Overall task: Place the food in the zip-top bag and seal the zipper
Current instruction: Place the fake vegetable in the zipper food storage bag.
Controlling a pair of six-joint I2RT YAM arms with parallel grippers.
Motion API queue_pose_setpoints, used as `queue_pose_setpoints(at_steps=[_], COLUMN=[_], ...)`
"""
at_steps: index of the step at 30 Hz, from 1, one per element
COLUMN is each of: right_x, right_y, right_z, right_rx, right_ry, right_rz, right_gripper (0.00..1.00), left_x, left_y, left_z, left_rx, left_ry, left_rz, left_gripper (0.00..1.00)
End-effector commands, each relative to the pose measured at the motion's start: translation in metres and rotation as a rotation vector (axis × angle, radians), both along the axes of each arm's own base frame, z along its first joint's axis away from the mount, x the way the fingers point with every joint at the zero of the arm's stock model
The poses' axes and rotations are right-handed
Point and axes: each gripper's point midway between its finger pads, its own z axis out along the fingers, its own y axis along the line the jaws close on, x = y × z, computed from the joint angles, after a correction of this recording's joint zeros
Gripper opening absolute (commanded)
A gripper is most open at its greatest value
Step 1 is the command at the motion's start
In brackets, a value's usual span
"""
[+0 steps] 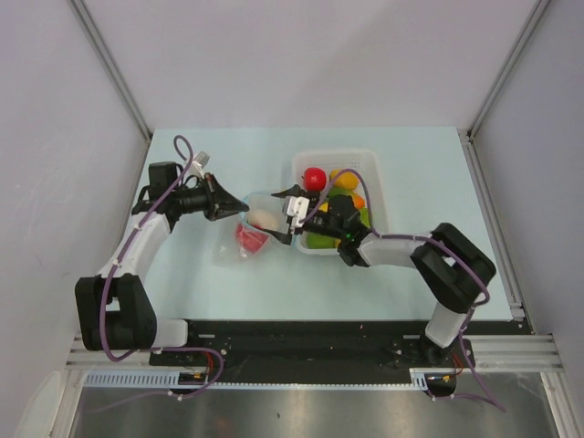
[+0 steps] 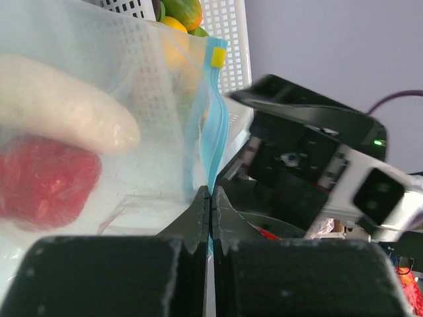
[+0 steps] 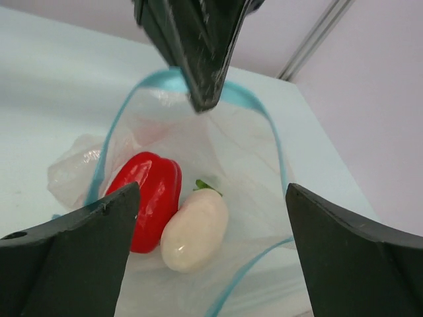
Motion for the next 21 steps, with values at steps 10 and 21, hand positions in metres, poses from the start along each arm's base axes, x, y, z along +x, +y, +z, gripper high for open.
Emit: queue_pose_setpoints(at_steps=[10,21], right_x=[-0.037,-0.018], right_y=[-0.072,-0.075], right_z=[0.047,-0.011], right_rx=[-0.095,-0.21], right_ry=[0.54,0.871], right_rz=[-0.197,-0.208], right_gripper=[0.91,0.69], left_x=[0.001,0.002], left_y=[0.002,0.003], left_z=[0.008,0.014], left_rx=[-0.015,-0.01], left_ry=[-0.048,-0.064], left_rz=[0.007,0.008], left_gripper=[0.0,0.0])
